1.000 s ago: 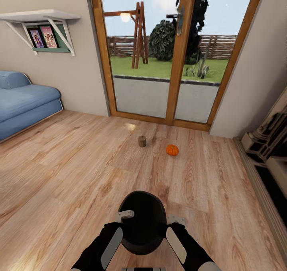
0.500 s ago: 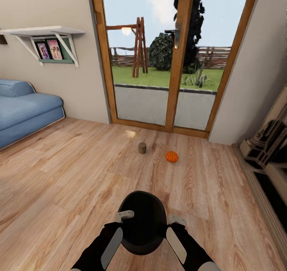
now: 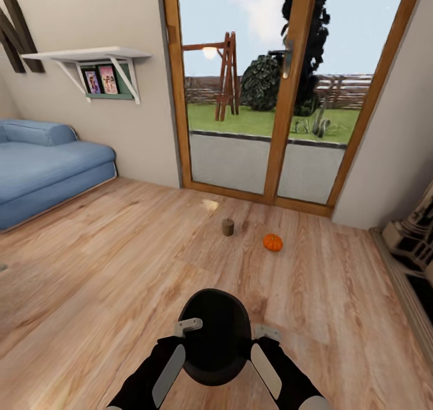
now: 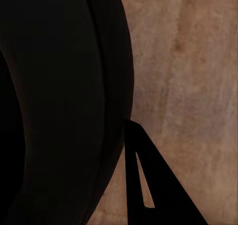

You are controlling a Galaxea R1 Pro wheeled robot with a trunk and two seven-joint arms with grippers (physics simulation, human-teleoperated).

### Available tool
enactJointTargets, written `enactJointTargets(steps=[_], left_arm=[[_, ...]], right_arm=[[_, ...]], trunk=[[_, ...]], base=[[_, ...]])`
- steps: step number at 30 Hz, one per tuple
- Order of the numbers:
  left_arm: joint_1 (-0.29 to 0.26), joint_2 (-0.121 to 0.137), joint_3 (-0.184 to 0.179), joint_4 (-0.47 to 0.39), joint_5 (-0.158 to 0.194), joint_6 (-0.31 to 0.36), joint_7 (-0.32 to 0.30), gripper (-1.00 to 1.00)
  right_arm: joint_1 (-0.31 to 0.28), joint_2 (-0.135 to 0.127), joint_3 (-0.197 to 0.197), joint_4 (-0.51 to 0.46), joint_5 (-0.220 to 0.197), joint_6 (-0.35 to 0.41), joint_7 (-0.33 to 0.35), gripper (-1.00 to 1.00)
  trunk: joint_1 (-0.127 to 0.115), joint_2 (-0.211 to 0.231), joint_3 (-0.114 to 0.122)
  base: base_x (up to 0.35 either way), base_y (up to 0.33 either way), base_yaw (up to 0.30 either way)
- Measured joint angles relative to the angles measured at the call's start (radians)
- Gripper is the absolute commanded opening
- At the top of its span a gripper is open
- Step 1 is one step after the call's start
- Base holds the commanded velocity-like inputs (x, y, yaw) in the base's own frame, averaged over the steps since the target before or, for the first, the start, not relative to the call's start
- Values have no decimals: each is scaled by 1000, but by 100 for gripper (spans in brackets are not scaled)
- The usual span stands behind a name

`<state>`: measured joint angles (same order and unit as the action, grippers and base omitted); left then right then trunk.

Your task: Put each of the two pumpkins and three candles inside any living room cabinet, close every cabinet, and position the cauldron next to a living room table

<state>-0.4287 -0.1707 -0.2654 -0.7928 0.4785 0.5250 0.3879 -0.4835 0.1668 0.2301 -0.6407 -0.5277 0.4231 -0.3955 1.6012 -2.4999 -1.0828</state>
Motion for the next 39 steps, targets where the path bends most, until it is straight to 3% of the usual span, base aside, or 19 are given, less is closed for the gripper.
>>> enactJointTargets(steps=[22,39], left_arm=[[0,1,0,-1,3,-3,0,-100],[0,1,0,-1,4,-4,0,-100]], right_arm=[[0,2,-2,-3,9,2,-1,-100],[0,2,-3,-4,13,4,0,-100]], trunk=[[0,0,0],[0,0,0]], base=[[4,0,291],[158,0,292]])
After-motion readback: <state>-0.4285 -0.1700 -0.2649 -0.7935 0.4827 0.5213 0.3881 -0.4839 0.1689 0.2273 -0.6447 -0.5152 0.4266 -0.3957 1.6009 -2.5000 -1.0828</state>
